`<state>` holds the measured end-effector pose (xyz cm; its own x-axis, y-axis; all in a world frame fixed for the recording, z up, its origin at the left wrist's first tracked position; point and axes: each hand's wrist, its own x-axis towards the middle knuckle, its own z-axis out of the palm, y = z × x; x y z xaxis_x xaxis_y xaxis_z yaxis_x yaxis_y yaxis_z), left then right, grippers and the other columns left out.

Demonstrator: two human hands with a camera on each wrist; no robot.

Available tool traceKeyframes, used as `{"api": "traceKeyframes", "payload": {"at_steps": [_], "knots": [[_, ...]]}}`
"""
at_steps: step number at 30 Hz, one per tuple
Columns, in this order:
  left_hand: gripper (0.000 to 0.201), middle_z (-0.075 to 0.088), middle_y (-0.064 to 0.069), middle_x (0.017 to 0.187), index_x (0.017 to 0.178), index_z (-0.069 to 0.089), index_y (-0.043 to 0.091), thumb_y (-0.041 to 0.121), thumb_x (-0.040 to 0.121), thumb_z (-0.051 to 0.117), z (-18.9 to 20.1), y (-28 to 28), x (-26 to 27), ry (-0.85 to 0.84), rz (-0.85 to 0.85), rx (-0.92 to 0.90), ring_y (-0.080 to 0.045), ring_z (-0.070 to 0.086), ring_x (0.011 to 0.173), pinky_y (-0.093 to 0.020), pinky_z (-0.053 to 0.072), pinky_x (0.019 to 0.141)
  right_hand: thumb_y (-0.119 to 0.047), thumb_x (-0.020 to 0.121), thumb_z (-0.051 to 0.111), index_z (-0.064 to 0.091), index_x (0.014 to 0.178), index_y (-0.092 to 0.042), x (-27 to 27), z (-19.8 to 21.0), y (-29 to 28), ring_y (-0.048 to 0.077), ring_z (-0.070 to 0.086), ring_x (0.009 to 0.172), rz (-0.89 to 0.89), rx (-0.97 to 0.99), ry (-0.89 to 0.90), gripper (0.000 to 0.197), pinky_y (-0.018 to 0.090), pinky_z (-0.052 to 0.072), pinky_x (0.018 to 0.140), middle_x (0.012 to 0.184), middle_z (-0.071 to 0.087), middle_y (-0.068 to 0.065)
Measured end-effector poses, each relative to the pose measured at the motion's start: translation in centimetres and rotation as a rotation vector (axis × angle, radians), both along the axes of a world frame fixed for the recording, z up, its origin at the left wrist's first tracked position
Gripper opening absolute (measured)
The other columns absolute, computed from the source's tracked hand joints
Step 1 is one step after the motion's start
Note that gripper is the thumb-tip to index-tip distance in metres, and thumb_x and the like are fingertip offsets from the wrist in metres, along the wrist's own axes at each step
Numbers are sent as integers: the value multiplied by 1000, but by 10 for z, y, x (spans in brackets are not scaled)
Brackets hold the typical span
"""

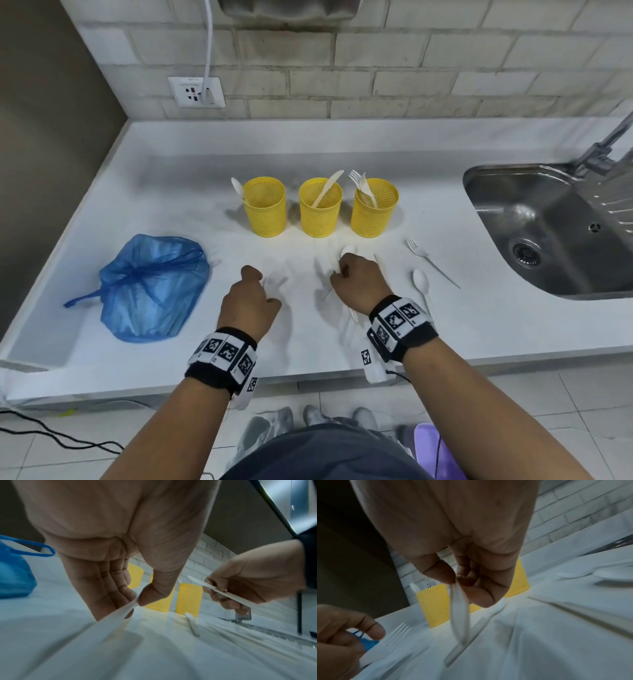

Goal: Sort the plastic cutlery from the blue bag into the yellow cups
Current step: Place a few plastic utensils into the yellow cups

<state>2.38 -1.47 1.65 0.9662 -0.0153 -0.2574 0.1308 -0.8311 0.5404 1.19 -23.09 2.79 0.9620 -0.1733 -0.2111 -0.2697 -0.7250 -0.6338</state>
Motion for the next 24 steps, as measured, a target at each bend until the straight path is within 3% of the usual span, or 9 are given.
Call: {"api": "traceKeyframes", "payload": {"at_steps": [3,5,8,10,13,15,17,19,24], "knots": [[44,68,1,83,125,49,15,20,86,69,3,-14,-1,-19,57,-152,-19,62,86,-24,41,72,-18,89,53,35,66,-15,-9,4,-31,32,53,71,-66,42,-15,29,37,40,61,65,48,3],[33,69,1,80,119,54,16,20,89,66,7,-28,-2,-16,72,-233,-14,60,83,-17,38,64,-24,86,48,36,68,-14,-16,8,-50,40,64,76,-132,118,-8,24,44,51,71,68,52,10],[22,69,3,90,115,60,17,25,94,59,7,-48,-4,19,78,-324,-17,64,89,-19,40,66,-17,91,45,39,71,-10,-22,6,-79,40,69,73,-215,168,1,22,41,50,70,70,54,14],[19,64,6,101,114,62,15,23,98,55,6,-63,-5,28,65,-313,-15,57,93,-23,39,73,-11,93,44,42,73,-8,-26,3,-97,39,69,69,-272,203,1,20,37,45,65,69,54,13],[27,69,-5,98,98,68,3,23,100,49,8,-83,-8,-7,19,-310,-22,57,92,-26,41,68,-21,89,42,52,79,-2,-30,-1,-122,39,59,83,-336,221,-24,23,39,45,74,78,58,10],[35,70,-12,97,96,68,-1,24,101,45,9,-97,-10,13,33,-370,-29,60,93,-27,43,72,-26,89,38,60,89,-1,-28,-3,-138,35,57,92,-386,217,-29,33,39,45,81,92,64,11],[37,71,-11,98,100,72,1,21,103,41,12,-109,-12,31,76,-465,-30,61,95,-34,44,79,-25,97,42,59,95,-1,-25,-8,-154,36,57,96,-423,168,-19,30,40,45,84,99,65,14],[37,70,-2,92,103,74,9,19,104,39,14,-120,-14,12,87,-518,-24,62,93,-31,43,77,-28,98,50,58,98,-4,-20,-15,-168,35,58,95,-417,76,0,25,36,45,81,100,65,12],[19,65,3,84,90,64,17,18,101,48,16,-138,-16,-38,57,-502,-12,56,75,-19,38,60,-27,97,57,61,112,-7,-9,-36,-193,37,61,112,-319,-160,75,26,38,49,92,118,64,16]]}}
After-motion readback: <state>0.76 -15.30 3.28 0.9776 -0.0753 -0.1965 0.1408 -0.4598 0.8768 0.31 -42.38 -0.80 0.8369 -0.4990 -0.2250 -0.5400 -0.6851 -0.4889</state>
